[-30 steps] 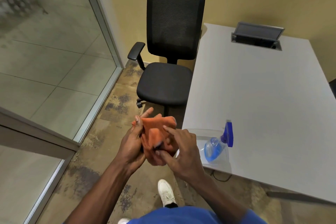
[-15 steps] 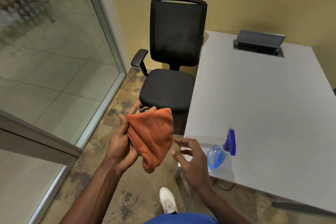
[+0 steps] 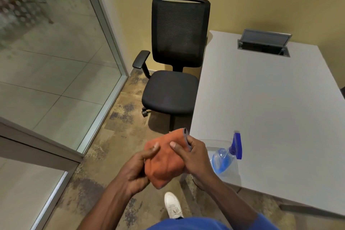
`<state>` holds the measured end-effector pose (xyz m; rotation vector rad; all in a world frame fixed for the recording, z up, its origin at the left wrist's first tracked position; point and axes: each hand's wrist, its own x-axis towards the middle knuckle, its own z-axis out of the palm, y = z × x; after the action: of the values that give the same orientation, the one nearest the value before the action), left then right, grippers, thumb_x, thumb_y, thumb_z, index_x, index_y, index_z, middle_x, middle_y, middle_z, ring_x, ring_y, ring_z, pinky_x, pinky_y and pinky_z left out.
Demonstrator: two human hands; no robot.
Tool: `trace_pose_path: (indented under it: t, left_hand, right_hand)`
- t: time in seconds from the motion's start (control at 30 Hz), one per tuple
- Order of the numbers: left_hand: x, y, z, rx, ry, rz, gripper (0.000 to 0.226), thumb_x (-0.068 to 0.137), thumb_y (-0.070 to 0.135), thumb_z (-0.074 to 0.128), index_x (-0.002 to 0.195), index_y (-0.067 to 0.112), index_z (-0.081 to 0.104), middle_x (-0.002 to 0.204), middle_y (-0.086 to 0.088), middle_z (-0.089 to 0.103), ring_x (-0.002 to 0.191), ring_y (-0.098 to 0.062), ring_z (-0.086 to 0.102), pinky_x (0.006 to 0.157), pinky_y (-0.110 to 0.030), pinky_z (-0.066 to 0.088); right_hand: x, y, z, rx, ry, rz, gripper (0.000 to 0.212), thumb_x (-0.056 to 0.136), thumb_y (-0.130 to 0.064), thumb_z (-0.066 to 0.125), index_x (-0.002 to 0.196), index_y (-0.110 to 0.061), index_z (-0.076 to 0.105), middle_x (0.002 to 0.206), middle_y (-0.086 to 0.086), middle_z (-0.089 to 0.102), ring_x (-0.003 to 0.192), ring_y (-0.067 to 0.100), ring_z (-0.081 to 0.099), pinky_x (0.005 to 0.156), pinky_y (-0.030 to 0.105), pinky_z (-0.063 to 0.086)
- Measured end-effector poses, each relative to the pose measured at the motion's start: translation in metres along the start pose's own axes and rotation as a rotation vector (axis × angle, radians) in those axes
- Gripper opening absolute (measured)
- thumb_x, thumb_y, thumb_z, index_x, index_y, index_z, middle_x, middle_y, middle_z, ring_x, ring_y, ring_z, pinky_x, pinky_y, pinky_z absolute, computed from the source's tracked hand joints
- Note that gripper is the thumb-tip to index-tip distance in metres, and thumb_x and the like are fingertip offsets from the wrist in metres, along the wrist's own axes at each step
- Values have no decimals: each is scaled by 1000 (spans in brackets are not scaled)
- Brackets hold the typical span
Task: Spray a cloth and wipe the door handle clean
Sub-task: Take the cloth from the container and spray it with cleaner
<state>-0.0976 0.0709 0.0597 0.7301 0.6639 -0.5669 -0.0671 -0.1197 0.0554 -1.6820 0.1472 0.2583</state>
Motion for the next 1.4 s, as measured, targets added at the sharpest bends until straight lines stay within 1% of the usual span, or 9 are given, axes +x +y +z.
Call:
trace_pose_path:
  t: [0.3, 0.43, 0.57, 0.67, 0.8, 0.9, 1.1, 1.27, 1.4]
  left_hand:
    - [7, -18, -5, 51, 15, 143, 57, 89, -1, 76, 144, -16, 68, 141, -37, 76, 138, -52, 71, 115, -56, 57]
    - [7, -21, 0, 4, -21, 149, 52, 87, -1, 76, 136, -15, 71, 124, -33, 83, 101, -39, 87, 79, -47, 72]
    - [12, -26, -5, -23, 11, 163, 53, 88, 3, 77, 139, -9, 71, 133, -34, 80, 104, -40, 86, 77, -47, 72]
    - [14, -29, -6, -33, 42, 160, 60, 89, 9, 77, 147, -7, 68, 134, -29, 82, 110, -38, 86, 81, -46, 73]
    - [14, -33, -3, -29, 27, 151, 66, 89, 10, 87, 152, 2, 66, 142, -25, 80, 122, -42, 83, 89, -53, 72]
    - [14, -33, 0, 9, 53, 153, 77, 78, 3, 95, 150, 5, 67, 140, -23, 82, 121, -44, 83, 87, -55, 72]
    - [12, -40, 5, -85, 60, 90, 62, 86, 2, 82, 146, -4, 68, 137, -30, 81, 113, -46, 86, 79, -53, 73]
    - [10, -43, 1, -138, 35, 136, 48, 95, 7, 77, 143, -1, 72, 135, -32, 81, 110, -48, 86, 78, -55, 72]
    - [10, -43, -3, -153, 30, 193, 49, 97, 10, 74, 146, 1, 70, 137, -29, 81, 113, -45, 86, 80, -52, 72]
  right_hand:
    - [-12, -3, -23, -66, 19, 82, 10, 96, -39, 78, 103, -38, 72, 93, -23, 80, 94, 5, 78, 72, 12, 58]
    - [-33, -12, -38, -342, 189, -1, 17, 96, -38, 78, 107, -39, 66, 92, -31, 66, 85, -2, 69, 67, 6, 50]
    - [-58, -26, -67, -475, 549, -293, 22, 91, -28, 81, 111, -21, 75, 102, -8, 75, 87, 11, 72, 76, 11, 56]
    - [-55, -22, -95, -528, 672, -397, 53, 84, -36, 80, 128, -9, 66, 124, 4, 69, 105, 19, 65, 90, 18, 54]
    - [-31, 19, -124, -393, 621, -174, 94, 74, -20, 98, 153, -13, 46, 152, 7, 56, 137, 27, 56, 113, 44, 52]
    - [-13, 48, -134, -216, 486, -20, 103, 73, -21, 98, 159, -19, 40, 154, 6, 56, 138, 27, 58, 116, 47, 51]
    - [7, 83, -126, -113, 362, -10, 77, 82, -23, 91, 149, -24, 54, 128, -5, 74, 107, -2, 71, 81, 1, 52]
    - [15, 99, -122, -109, 412, -45, 49, 97, -24, 75, 143, -21, 58, 120, -40, 67, 103, -9, 68, 82, 2, 53]
    - [24, 97, -122, -134, 386, -66, 51, 101, -16, 71, 148, -19, 50, 128, -14, 66, 109, 11, 66, 92, 21, 56]
